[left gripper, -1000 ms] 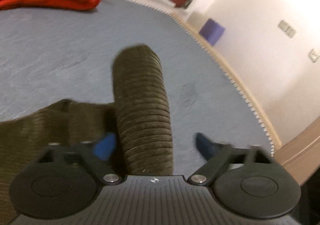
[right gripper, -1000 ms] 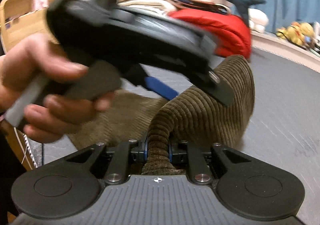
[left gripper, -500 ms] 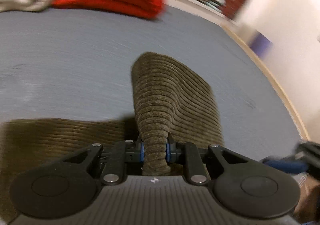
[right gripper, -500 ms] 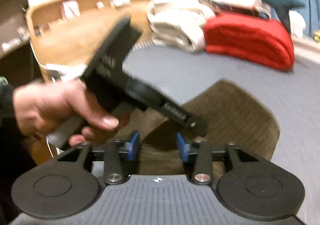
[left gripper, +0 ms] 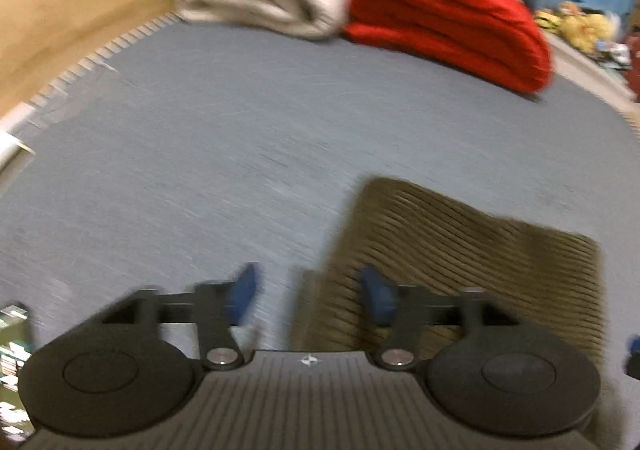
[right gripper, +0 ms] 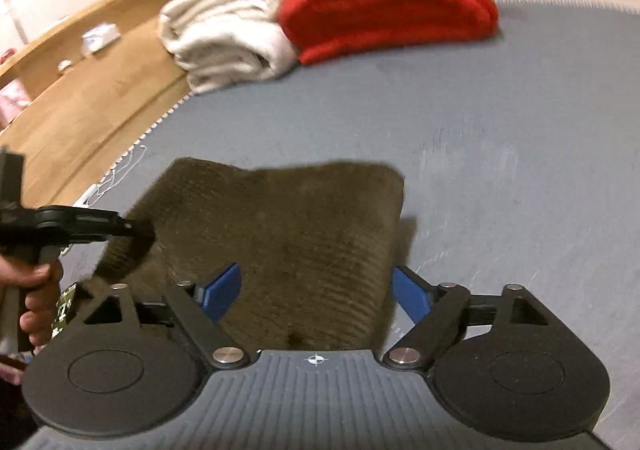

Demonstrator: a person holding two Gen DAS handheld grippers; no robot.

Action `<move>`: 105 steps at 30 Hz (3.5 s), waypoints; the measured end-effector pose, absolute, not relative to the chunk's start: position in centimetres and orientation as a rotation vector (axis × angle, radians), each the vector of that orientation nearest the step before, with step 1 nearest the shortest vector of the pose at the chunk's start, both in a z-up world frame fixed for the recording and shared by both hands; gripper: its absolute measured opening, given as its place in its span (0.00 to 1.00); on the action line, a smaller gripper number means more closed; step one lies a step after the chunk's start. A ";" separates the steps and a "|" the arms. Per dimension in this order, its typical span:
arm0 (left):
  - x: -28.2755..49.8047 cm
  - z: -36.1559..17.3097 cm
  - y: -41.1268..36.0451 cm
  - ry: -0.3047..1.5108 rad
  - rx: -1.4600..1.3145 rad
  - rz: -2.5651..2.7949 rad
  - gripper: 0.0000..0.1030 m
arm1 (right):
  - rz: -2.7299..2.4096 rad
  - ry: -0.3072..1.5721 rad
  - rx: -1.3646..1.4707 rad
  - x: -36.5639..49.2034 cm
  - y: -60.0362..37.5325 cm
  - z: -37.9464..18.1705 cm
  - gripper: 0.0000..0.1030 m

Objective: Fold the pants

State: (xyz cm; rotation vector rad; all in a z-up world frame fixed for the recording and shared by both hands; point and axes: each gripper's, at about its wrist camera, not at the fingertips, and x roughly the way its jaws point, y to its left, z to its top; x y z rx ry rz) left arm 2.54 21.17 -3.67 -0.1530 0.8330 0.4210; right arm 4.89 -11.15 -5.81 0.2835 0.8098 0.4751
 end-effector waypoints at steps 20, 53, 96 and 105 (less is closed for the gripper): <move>2.4 -9.1 22.5 1.062 -0.456 0.110 0.72 | 0.493 0.974 0.388 7.0 -8.2 -11.6 0.34; 4.7 -0.6 1.2 0.785 -0.112 -0.232 0.52 | 0.221 0.678 0.133 1.3 -30.1 -5.2 0.52; 13.9 -7.8 3.5 0.862 -0.538 -0.176 0.22 | 0.686 0.763 -0.085 -2.1 -22.5 -5.1 0.70; 13.5 -7.8 5.5 0.929 -0.364 0.054 0.46 | 0.137 0.774 0.141 1.9 -29.3 -5.8 0.78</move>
